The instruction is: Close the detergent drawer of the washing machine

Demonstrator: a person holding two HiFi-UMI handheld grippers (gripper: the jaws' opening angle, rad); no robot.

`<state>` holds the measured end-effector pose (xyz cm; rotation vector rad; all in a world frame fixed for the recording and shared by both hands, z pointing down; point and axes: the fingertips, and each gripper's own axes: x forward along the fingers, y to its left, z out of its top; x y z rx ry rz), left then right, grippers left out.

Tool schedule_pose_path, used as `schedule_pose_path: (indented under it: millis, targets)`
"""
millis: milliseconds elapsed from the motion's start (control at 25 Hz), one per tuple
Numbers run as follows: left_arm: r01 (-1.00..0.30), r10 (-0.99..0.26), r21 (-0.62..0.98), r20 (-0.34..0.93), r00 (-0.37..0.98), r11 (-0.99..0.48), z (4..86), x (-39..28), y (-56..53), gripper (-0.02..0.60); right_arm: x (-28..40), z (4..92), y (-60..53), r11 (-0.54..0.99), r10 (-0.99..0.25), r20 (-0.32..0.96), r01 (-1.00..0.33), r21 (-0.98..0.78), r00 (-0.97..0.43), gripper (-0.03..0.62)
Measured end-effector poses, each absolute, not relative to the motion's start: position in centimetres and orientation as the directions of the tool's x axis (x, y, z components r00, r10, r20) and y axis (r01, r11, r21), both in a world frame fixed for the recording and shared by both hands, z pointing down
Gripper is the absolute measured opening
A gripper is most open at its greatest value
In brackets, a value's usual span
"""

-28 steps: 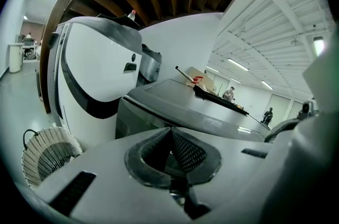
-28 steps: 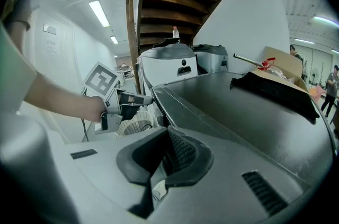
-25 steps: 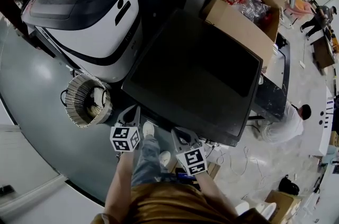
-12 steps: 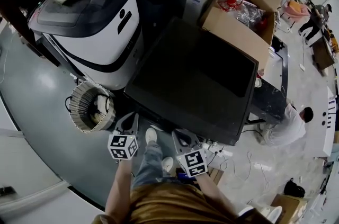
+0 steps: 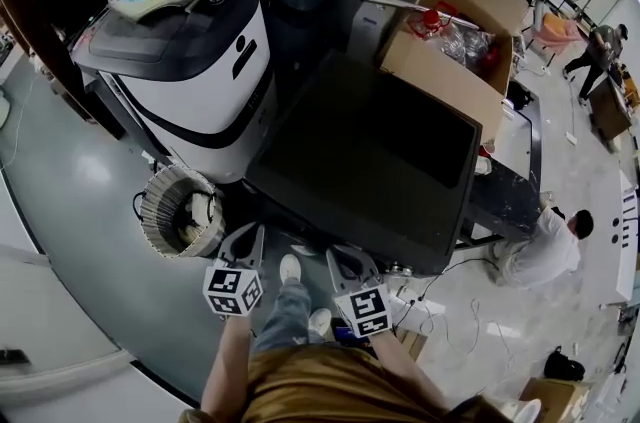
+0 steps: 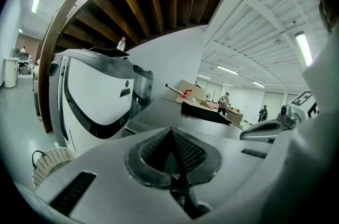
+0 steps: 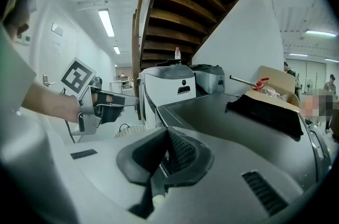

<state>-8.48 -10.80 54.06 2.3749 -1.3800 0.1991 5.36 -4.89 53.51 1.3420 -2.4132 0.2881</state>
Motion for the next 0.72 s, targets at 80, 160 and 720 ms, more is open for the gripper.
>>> schedule_pose_path:
  millis: [80,160,720]
  targets:
    - [-0.860,-0.812,0.251,0.294,0.504,-0.443,53.0,-8.8,-10.2,0.023,5.0,52.8,-4.6,0.531,-0.781,0.390,-0.847,0.005,-0.488,0.012]
    - [-0.858,-0.816,0.246,0.276,0.508,-0.451,52.0,-8.9,-9.6,0.023,4.6,52.0,-4.4,0.535,-0.787,0.373,-0.845,0.015,-0.492,0.012]
    - [-0.846,-0.829,0.230,0.196,0.525,-0.481,48.4,-9.6,-7.1,0.023,2.6,48.1,-2.3,0.535,-0.820,0.283,-0.842,0.072,-0.497,0.012]
